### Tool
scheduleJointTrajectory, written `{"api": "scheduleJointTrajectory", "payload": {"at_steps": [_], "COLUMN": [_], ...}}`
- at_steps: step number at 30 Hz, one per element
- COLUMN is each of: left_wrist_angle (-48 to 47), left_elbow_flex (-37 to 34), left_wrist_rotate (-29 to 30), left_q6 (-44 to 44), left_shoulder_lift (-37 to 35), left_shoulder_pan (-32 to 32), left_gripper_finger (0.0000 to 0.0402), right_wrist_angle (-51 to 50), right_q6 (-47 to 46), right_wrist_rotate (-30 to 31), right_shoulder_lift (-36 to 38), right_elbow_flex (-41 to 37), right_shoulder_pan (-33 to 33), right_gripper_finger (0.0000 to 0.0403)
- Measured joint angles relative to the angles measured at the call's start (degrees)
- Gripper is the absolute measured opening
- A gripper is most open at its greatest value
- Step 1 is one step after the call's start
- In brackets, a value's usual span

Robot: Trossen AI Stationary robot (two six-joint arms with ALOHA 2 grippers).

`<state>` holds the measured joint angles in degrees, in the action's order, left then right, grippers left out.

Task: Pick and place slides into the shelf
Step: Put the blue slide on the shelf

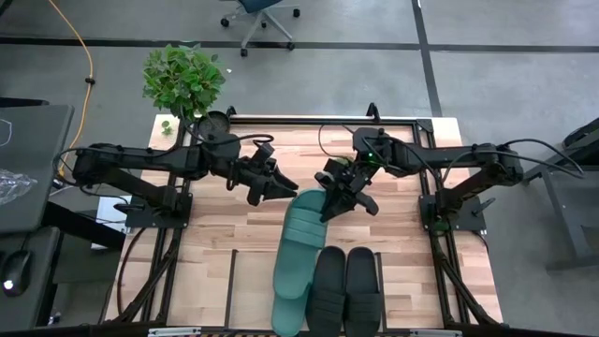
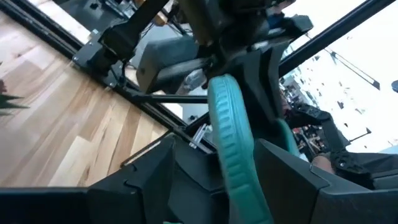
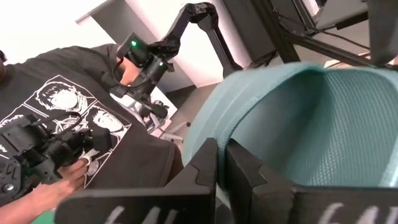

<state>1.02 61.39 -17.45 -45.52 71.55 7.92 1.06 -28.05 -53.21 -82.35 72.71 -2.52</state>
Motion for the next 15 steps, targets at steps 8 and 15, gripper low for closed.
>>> {"api": "scheduleJointTrajectory", "payload": {"at_steps": [8, 15], "left_wrist_angle": [2.4, 2.4], "left_elbow_flex": [0.1, 0.0], "left_wrist_rotate": [-2.4, -4.1], "left_q6": [-1.0, -1.5], "left_shoulder_lift": [2.1, 3.1], "left_shoulder_pan": [-0.1, 0.0], "left_gripper_finger": [0.0207, 0.0207], "right_wrist_angle": [0.4, 0.5], "right_q6": [0.1, 1.0], "right_wrist_rotate": [-1.3, -1.6], "right_shoulder_lift": [-2.2, -2.2], "right_elbow_flex": [0.0, 0.0], "right_shoulder_pan": [0.0, 0.0], "right_gripper_finger": [0.0, 0.0]}}
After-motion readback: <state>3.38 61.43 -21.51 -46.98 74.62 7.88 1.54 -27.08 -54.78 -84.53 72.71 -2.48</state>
